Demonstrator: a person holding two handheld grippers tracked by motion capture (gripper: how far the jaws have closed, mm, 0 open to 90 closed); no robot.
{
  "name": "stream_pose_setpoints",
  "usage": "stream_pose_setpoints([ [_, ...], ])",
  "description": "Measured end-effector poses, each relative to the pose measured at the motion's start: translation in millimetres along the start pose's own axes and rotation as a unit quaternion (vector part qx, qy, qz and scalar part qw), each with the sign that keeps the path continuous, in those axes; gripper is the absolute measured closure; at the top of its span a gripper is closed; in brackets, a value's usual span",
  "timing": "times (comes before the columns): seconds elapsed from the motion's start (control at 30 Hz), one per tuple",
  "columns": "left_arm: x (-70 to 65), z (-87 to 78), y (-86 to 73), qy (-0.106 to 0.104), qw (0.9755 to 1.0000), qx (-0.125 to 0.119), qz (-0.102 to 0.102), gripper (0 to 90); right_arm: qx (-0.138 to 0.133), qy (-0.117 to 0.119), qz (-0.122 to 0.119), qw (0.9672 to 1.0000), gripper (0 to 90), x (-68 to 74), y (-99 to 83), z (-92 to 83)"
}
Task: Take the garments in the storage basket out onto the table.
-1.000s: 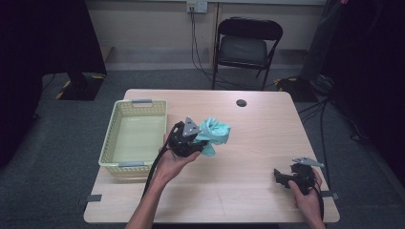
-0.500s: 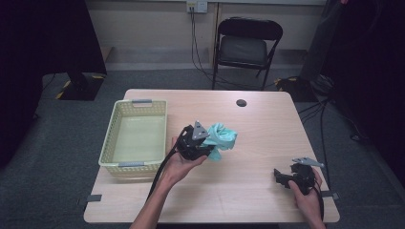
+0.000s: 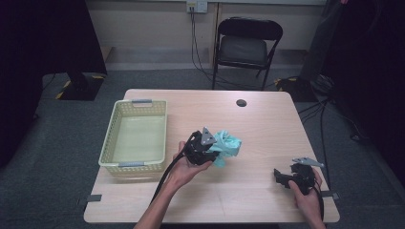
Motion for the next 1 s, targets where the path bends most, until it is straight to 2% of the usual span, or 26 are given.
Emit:
stream_pose_setpoints([
  [0.07,-1.3,3.8,-2.7,-0.005,1.0000,0.004,-0.003,60.8,0.000,0.000,0.000,1.0000,7.4,0.0,0.0,0.0],
  [0.13,-2.4,6.4,-4.5,0.001,1.0000,0.009,-0.003,60.8,0.000,0.000,0.000,1.0000,7.4,0.0,0.0,0.0],
  [0.27,-4.5,10.0,-8.2,-0.009,0.9998,0.015,-0.008,60.8,0.000,0.000,0.000,1.0000,7.5,0.0,0.0,0.0],
  [0.73,-17.5,33.7,-20.6,-0.025,0.9984,0.050,0.005,60.8,0.000,0.000,0.000,1.0000,7.5,0.0,0.0,0.0],
  [1.0,-21.9,43.0,-24.6,-0.038,0.9977,0.056,0.000,60.7,0.000,0.000,0.000,1.0000,7.5,0.0,0.0,0.0],
])
Point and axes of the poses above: each handheld gripper's, and its own axes: z roughly forward along the jaws, y roughly out of its top, x roughly to its left, the point moved 2 cm from there along z, roughly forward along the jaws, and after that the axes turned 5 degrees about y, right-handed, at the moved point
